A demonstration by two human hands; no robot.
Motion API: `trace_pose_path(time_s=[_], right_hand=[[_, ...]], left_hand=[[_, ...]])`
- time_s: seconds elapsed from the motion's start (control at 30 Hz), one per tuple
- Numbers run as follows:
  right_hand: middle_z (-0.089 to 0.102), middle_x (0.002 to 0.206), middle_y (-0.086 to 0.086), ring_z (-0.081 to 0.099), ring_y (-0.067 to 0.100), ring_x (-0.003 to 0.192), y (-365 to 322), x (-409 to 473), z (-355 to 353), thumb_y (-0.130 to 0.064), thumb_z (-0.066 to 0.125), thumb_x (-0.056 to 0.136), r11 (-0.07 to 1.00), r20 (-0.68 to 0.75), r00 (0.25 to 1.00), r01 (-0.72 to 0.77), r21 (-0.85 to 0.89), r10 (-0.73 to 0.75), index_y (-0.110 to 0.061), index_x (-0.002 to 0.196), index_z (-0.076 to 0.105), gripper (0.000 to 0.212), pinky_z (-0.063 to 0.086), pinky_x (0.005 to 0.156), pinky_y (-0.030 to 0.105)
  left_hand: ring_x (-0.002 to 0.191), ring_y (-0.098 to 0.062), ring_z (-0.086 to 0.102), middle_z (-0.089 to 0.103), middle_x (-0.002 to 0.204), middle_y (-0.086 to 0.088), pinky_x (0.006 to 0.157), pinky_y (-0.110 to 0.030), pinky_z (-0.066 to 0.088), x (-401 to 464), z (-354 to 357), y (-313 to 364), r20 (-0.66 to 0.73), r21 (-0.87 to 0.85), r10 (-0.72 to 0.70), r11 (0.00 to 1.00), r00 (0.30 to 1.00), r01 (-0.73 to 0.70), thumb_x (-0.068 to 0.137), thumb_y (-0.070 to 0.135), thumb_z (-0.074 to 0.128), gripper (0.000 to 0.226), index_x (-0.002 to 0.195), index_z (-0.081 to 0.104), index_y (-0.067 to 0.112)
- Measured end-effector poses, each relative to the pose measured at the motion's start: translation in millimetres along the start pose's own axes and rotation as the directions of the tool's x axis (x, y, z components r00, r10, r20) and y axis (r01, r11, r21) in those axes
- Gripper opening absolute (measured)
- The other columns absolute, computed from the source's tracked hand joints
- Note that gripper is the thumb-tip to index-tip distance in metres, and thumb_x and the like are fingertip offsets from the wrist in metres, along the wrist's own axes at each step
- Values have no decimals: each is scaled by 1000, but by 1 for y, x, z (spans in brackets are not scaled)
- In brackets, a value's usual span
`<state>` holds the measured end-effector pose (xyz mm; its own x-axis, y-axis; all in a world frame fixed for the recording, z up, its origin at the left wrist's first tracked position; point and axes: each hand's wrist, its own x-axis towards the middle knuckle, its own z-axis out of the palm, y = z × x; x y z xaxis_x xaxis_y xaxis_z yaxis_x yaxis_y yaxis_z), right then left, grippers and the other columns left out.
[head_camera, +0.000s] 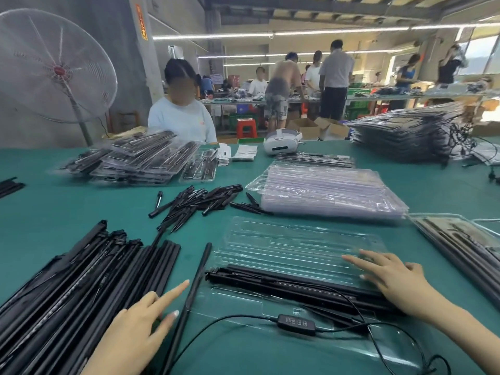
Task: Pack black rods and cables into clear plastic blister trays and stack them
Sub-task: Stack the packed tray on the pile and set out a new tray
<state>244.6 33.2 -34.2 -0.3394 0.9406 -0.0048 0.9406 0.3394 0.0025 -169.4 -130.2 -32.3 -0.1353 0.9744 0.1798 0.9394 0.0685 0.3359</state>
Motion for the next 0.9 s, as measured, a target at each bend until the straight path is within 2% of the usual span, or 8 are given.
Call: trace_pose_path(time_s=[0.1, 0.17, 0.27, 0.3, 0.4, 0.57, 0.73, 0.9], right_hand=[[16, 153, -27, 18, 0, 140, 5, 0, -6, -49, 21, 102, 999, 13, 1000, -13, -45, 13, -69, 129, -13, 48, 8, 112, 52], [20, 153, -25, 19, 1, 140, 0, -2, -10, -47, 26, 102, 998, -25, 1000, -6, -65, 4, -66, 138, 8, 45, 2, 112, 54], [48, 136, -19, 43, 8, 128, -15, -7, -16, -38, 53, 96, 976, -282, 948, 188, 113, -150, -50, 129, 51, 36, 20, 107, 42], [54, 127, -20, 49, 7, 120, -20, -9, -18, -38, 56, 94, 954, -272, 938, 262, 144, -216, -46, 124, 57, 31, 28, 101, 33], [57, 114, -22, 51, 0, 108, -26, -11, -14, -41, 49, 97, 936, -105, 947, 316, 153, -303, -45, 120, 60, 26, 39, 90, 21], [54, 100, -21, 53, 3, 102, -29, -3, -13, -35, 52, 97, 934, -146, 946, 313, 170, -291, -35, 110, 65, 18, 39, 84, 18], [55, 107, -16, 50, 3, 101, -34, 3, -15, -32, 51, 97, 946, -177, 941, 309, 98, -289, -30, 111, 61, 17, 33, 77, 14], [52, 107, -15, 49, 4, 102, -34, 2, -16, -35, 47, 99, 961, -171, 956, 258, 95, -239, -36, 116, 55, 19, 41, 79, 20]], left_hand=[[70, -5, 47, 47, 93, 15, 78, -17, 40, 1, -7, 1, 14, -84, 25, 996, 1000, -24, 96, 42, 46, 53, 135, 14, 59], [76, -3, 49, 46, 97, 22, 76, -15, 37, 4, -11, 9, 8, -18, 88, 996, 996, -88, 95, 46, 45, 40, 131, 29, 56], [78, 1, 49, 46, 97, 25, 72, -12, 35, 7, -8, 22, 24, 43, 78, 996, 997, -79, 94, 52, 42, 29, 122, 37, 55], [79, 2, 48, 46, 98, 25, 72, -11, 35, 8, -6, 26, 39, 54, 50, 997, 998, -52, 94, 54, 42, 31, 123, 36, 54], [69, 1, 49, 52, 94, 18, 71, -11, 38, 10, -1, 33, 72, -65, -32, 997, 997, 37, 90, 43, 58, 45, 131, 40, 43], [56, -9, 45, 54, 76, 1, 62, -16, 39, 20, -9, 35, -35, -373, -126, 922, 991, 104, 80, 11, 73, 39, 113, 62, 28], [67, -3, 56, 59, 73, -3, 62, -9, 41, 17, -4, 56, 42, -411, 8, 912, 999, 10, 80, 3, 69, 31, 80, 70, 34], [80, -8, 52, 50, 88, 10, 78, -26, 43, 16, -2, 41, -171, -242, -107, 968, 980, 64, 86, 18, 67, 22, 104, 60, 29]])
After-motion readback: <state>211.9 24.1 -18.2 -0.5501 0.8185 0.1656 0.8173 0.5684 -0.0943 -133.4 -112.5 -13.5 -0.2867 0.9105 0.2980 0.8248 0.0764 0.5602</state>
